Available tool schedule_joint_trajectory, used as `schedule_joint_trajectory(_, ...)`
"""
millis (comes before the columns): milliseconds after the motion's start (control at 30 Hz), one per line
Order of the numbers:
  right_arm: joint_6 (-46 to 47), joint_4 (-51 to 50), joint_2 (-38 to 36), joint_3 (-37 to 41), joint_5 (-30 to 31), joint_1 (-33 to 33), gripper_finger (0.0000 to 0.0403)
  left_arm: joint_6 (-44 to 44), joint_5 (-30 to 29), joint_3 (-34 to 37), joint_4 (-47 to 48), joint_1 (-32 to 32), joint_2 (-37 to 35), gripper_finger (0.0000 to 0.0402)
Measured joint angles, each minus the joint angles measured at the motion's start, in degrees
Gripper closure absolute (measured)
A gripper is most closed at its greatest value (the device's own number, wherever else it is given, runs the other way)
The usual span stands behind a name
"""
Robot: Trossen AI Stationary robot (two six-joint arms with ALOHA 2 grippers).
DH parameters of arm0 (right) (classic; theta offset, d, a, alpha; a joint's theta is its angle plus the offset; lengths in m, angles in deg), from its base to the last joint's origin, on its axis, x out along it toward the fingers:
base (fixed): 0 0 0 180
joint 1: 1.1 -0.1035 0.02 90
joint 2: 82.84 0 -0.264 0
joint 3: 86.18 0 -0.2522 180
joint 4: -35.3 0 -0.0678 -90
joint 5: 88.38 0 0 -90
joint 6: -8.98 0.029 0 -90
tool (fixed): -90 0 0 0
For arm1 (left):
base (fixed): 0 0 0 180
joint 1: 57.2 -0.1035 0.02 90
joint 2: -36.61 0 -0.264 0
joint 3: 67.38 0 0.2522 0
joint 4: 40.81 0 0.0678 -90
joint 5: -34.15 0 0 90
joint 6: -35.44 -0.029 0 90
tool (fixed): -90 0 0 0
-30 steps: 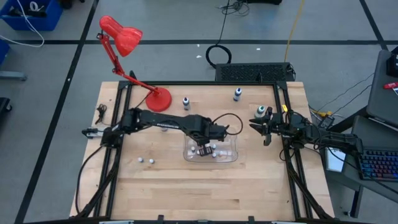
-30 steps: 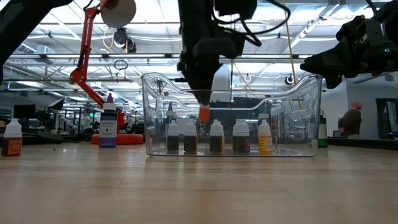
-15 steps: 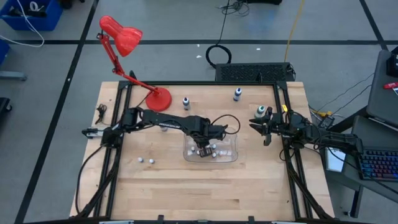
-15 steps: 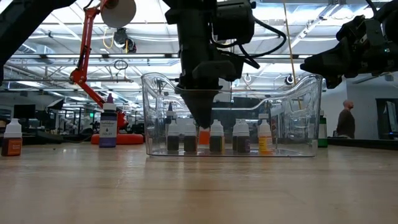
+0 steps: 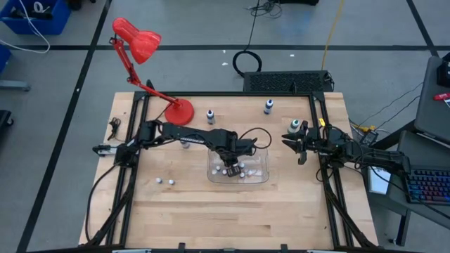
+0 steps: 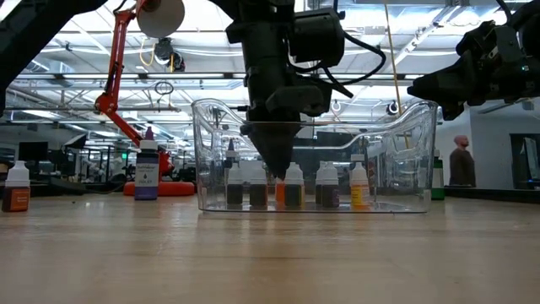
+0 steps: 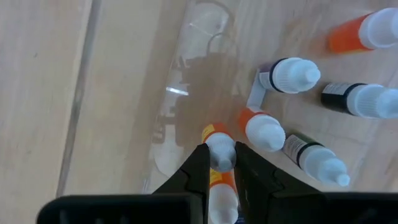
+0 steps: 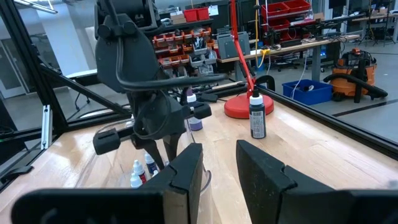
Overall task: Pick & Place food coloring
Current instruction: Put the small orange food coloring bottle into the transparent bin, then put the small red food coloring bottle into the transparent bin
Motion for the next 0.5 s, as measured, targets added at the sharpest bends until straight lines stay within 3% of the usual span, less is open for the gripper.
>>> schedule_joint_trajectory(300, 0.0, 0.0, 0.0, 0.0, 0.0, 0.0, 0.0314, 0.7, -0.5, 0.0, 0.0, 0.0, 0.0, 0.0262)
schedule_joint_trajectory(500, 0.0, 0.0, 0.0, 0.0, 0.0, 0.0, 0.0314, 0.8, -0.5, 0.0, 0.3, 0.0, -0.4, 0.0228)
